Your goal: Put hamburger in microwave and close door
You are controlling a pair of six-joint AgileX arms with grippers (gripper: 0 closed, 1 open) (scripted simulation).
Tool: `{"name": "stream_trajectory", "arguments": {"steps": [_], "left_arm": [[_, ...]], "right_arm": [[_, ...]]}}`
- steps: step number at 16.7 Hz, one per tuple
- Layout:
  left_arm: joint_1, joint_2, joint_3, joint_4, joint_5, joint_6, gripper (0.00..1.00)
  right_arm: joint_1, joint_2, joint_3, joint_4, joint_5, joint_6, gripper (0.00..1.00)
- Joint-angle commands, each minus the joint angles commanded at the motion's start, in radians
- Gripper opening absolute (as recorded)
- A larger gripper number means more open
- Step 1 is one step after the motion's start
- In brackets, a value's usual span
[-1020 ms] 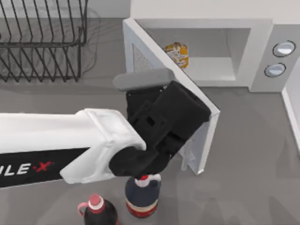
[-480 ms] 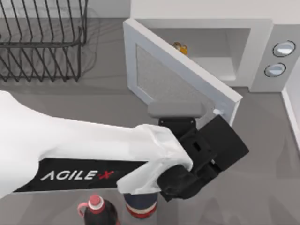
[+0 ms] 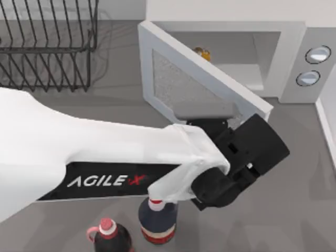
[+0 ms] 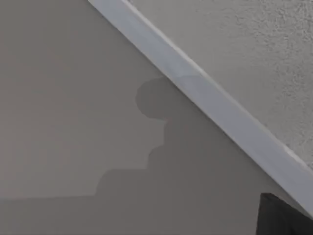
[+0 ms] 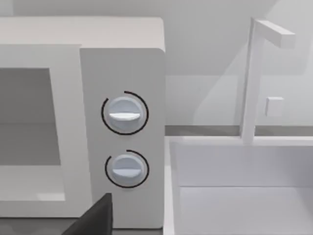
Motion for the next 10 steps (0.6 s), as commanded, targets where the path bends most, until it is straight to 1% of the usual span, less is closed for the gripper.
{"name": "stream_trajectory", "arguments": {"steps": [3,6,10], "left_arm": [[-0.009,0.104,0.134,-0.081,0.018,-0.022,0.00],[-0.057,0.194,0.263,-0.158,0.031,-0.072,0.00],[-0.129,0.255,0.379,-0.210,-0.015,-0.128,0.00]], "right_arm": [[0.000,0.000,0.000,0.000,0.000,0.000,1.00],[0.000,0.000,0.000,0.000,0.000,0.000,1.00],[0.000,0.000,0.000,0.000,0.000,0.000,1.00]]}}
